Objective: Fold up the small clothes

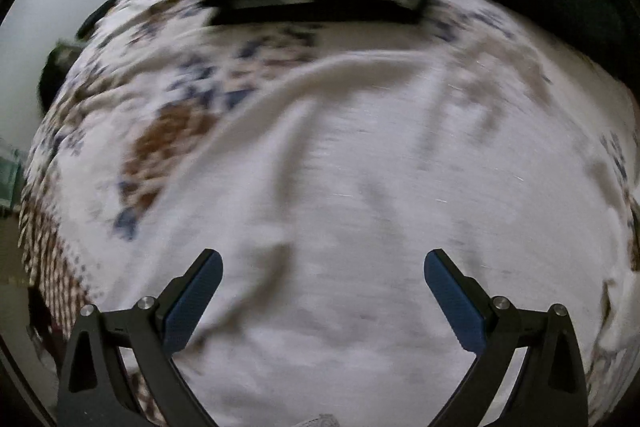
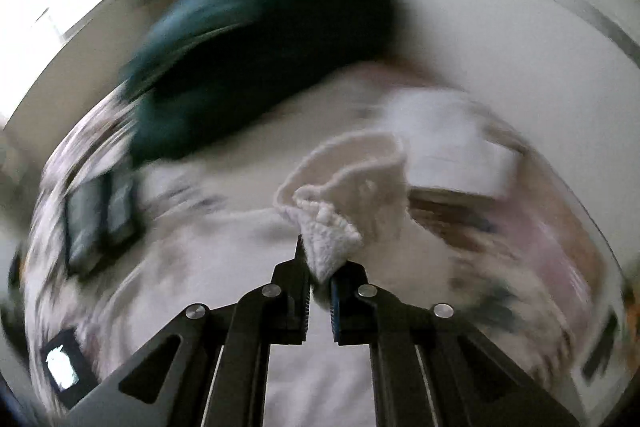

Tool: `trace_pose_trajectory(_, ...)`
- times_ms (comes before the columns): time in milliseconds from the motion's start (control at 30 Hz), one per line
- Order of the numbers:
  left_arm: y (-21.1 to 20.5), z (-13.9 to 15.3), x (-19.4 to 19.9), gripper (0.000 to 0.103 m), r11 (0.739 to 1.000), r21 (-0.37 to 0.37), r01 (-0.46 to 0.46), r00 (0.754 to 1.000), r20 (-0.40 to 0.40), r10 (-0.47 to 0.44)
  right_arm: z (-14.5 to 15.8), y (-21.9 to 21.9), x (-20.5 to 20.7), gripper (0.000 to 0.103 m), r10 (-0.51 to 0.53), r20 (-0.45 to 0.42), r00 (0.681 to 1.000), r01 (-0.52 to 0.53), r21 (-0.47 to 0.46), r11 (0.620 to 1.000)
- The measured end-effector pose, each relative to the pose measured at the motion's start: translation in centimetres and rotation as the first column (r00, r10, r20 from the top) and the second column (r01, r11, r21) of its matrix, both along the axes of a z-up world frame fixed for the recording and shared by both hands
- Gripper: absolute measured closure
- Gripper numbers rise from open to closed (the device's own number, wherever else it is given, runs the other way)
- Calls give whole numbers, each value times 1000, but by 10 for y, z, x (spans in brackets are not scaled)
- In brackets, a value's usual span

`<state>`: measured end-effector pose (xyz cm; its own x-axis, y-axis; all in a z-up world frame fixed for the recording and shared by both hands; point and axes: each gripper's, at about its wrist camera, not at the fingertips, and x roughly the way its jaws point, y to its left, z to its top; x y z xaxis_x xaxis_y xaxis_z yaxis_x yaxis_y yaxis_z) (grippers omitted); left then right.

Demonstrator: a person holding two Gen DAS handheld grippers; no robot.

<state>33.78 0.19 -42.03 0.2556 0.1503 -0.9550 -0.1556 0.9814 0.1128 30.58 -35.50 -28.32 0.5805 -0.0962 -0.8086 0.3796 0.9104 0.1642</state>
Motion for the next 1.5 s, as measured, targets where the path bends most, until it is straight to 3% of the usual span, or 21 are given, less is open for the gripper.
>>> trace_pose_trajectory(67,30,1,-4,0,999,3,-54,999,-3,54,-13,68,31,95,157,0,988,-157,-14,987)
trace_pose_trajectory(167,77,-2,-14,0,992,19,-127,992,-8,127,-65,176,63,95,369,-80,926,-372,-20,928)
trace_pose_trajectory(333,140,-15,-38,0,972,60,-228,972,-34,230,-151,288,72,95,510,-243,826,-522,13,853)
trace_pose_trajectory(433,164,-23,-49,0,961,68,-269,961,-49,272,-178,326,75,95,516,-279,810,-532,22,846)
trace_pose_trajectory(567,184,-29,-61,0,950,56,-306,950,-52,309,-192,327,94,91,499,-310,809,-476,152,866)
trace_pose_trajectory(633,188,-25,-69,0,947,44,-319,946,-47,321,-182,302,97,67,480,-291,828,-412,264,872)
trace_pose_trajectory(667,191,-23,-74,0,945,34,-325,944,-41,326,-173,284,90,47,449,-258,855,-373,295,880)
trace_pose_trajectory(700,192,-22,-77,0,944,27,-330,943,-39,330,-164,271,84,38,418,-247,874,-350,275,895)
trace_pose_trajectory(767,194,-17,-91,0,936,2,-353,935,-31,353,-151,249,71,35,360,-251,899,-315,204,927)
trace_pose_trajectory(833,198,-15,-110,0,920,-34,-391,920,-38,390,-139,222,56,24,285,-281,916,-267,102,958)
trace_pose_trajectory(867,199,-16,-118,0,910,-46,-411,911,-50,409,-136,208,46,12,247,-295,923,-241,59,969)
trace_pose_trajectory(900,204,-18,-133,0,889,-74,-452,891,-73,447,-135,197,38,3,220,-308,926,-222,27,975)
trace_pose_trajectory(1000,214,-23,-166,0,824,-126,-552,833,-122,539,-132,170,19,2,186,-342,921,-209,-31,977)
trace_pose_trajectory(1033,222,-27,-184,0,782,-151,-605,796,-143,588,-133,162,12,2,192,-354,915,-215,-28,976)
trace_pose_trajectory(1100,231,-34,-205,0,724,-168,-669,743,-169,647,-134,152,0,2,197,-368,909,-226,-36,974)
trace_pose_trajectory(1233,260,-61,-261,0,489,-251,-835,544,-247,802,-135,152,-16,2,241,-400,885,-281,-46,958)
trace_pose_trajectory(1267,268,-71,-276,0,394,-295,-871,473,-279,836,-136,156,-20,2,258,-405,877,-300,-42,953)
trace_pose_trajectory(1300,272,-77,-283,0,345,-311,-886,434,-288,854,-137,160,-26,2,277,-412,868,-320,-39,947)
trace_pose_trajectory(1333,279,-85,-292,0,276,-328,-904,376,-298,878,-139,166,-29,2,294,-416,860,-338,-36,940)
trace_pose_trajectory(1400,291,-96,-300,0,207,-344,-916,309,-278,909,-141,176,-31,2,314,-420,851,-363,-39,931)
trace_pose_trajectory(1500,302,-100,-299,17,166,-359,-918,258,-227,939,-146,189,-33,2,290,-447,846,-372,-105,922)
